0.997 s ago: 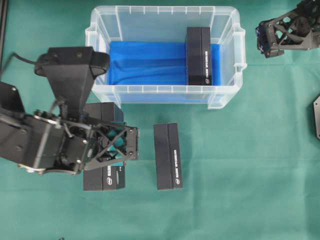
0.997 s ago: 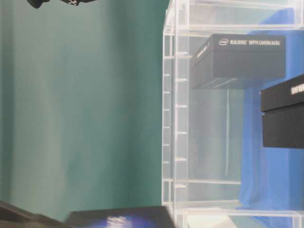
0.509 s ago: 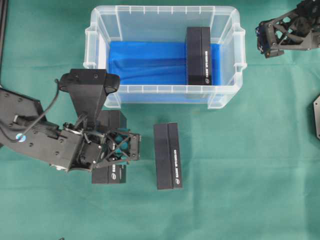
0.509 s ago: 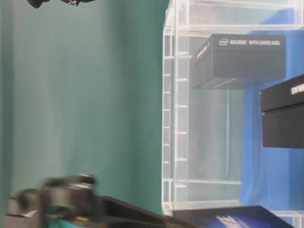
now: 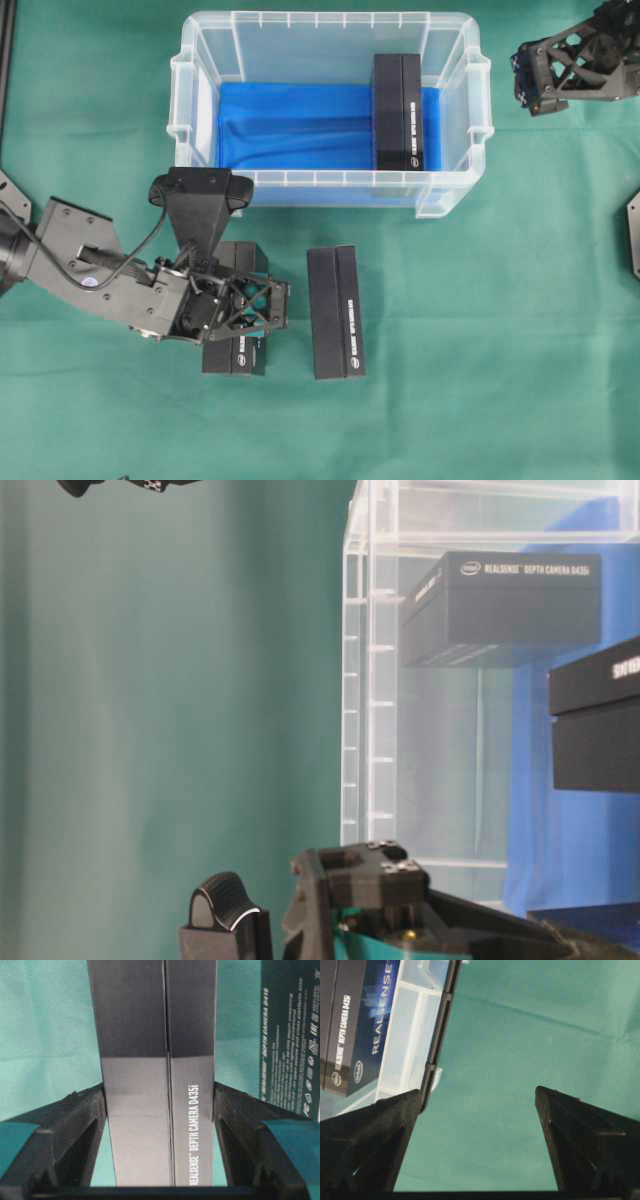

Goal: Take out the box from the case.
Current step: 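Carry the box forward and lower it left of the first box, then open the left gripper and withdraw it to the upper left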

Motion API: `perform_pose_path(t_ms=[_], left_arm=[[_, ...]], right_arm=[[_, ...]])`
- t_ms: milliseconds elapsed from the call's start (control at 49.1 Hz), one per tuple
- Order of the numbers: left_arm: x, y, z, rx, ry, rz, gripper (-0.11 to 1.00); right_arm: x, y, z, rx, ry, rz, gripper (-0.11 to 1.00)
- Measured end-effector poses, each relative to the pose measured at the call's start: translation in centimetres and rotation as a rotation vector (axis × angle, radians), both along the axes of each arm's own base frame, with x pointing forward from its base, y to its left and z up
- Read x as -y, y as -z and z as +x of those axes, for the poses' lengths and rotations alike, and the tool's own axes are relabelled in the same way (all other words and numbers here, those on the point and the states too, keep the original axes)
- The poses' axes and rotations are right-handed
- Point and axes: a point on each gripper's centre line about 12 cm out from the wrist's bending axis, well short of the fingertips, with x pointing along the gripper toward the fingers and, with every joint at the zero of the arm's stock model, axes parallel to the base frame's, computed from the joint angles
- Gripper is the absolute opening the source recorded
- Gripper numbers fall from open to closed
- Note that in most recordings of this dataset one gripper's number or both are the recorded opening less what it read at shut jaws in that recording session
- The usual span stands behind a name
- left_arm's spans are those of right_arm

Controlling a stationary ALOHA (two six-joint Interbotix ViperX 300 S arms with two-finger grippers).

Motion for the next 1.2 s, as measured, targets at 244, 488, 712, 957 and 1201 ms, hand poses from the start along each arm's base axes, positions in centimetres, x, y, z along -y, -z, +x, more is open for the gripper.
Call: perform_pose_path(t_ms=[244,488,712,957,1201], left_arm=[[0.0,0.2,-0.2,-0.009,0.001,-0.003,0.6],[0.0,0.2,-0.3,-0.021,-0.001,0.0,0.6],[0.3,0.2,-0.4,-0.021,0.007,0.0,0.67],[0.4,-1.0,-0.7,0.009,0.015,-0.009,0.99],[0.3,-1.4,-1.0,0.018,0.017,-0.012,0.99]], right_arm=[[0.0,0.0,0.0,0.001,0.0,0.0,0.92],[0.0,0.0,0.0,0.001,0.0,0.0,0.92],[0.0,0.0,0.0,0.0,0.0,0.0,0.92],[0.0,0.0,0.0,0.001,0.0,0.0,0.92],[0.0,0.0,0.0,0.001,0.0,0.0,0.92]])
